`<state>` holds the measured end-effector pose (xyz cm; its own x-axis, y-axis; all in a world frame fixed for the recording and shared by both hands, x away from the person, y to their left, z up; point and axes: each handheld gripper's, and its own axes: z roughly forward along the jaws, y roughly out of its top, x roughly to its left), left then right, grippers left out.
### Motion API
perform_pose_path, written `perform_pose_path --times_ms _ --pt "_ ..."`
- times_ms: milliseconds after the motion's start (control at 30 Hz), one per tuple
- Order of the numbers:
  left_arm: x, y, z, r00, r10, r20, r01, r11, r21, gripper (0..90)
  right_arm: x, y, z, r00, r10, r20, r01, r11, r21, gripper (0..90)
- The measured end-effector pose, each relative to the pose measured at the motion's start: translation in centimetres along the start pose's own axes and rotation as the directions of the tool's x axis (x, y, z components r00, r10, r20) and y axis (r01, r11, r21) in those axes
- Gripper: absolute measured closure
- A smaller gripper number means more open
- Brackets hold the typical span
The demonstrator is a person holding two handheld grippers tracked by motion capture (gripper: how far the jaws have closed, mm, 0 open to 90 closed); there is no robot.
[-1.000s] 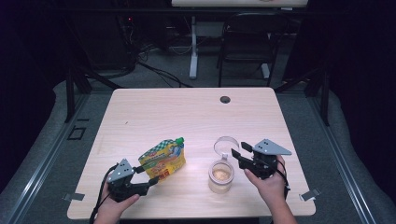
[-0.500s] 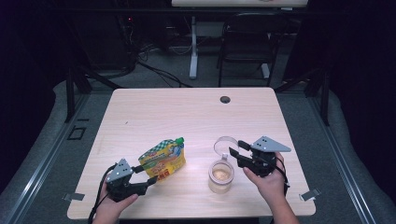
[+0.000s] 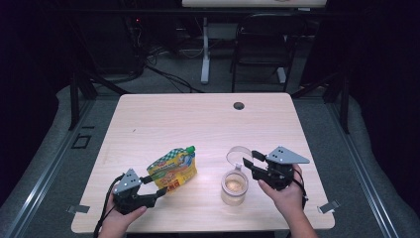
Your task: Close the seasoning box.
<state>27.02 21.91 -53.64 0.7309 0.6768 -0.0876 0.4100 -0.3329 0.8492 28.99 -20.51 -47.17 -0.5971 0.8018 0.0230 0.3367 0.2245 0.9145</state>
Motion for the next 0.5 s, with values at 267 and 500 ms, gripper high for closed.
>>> perform_pose_path --times_ms 267,500 --pt "-0.1 0.0 0.1 1.0000 0.004 0.006 -0.004 1.0000 0.001 36.6 0.6 -0.2 -0.4 0.9999 -0.016 -0.005 0.016 1.000 -0.016 56.4" --pt "-0.1 0.0 0.1 1.0000 0.004 0.003 -0.004 1.0000 0.003 36.6 1.1 -0.2 -0.9 0.9994 -0.034 -0.008 0.034 0.999 -0.024 56.7"
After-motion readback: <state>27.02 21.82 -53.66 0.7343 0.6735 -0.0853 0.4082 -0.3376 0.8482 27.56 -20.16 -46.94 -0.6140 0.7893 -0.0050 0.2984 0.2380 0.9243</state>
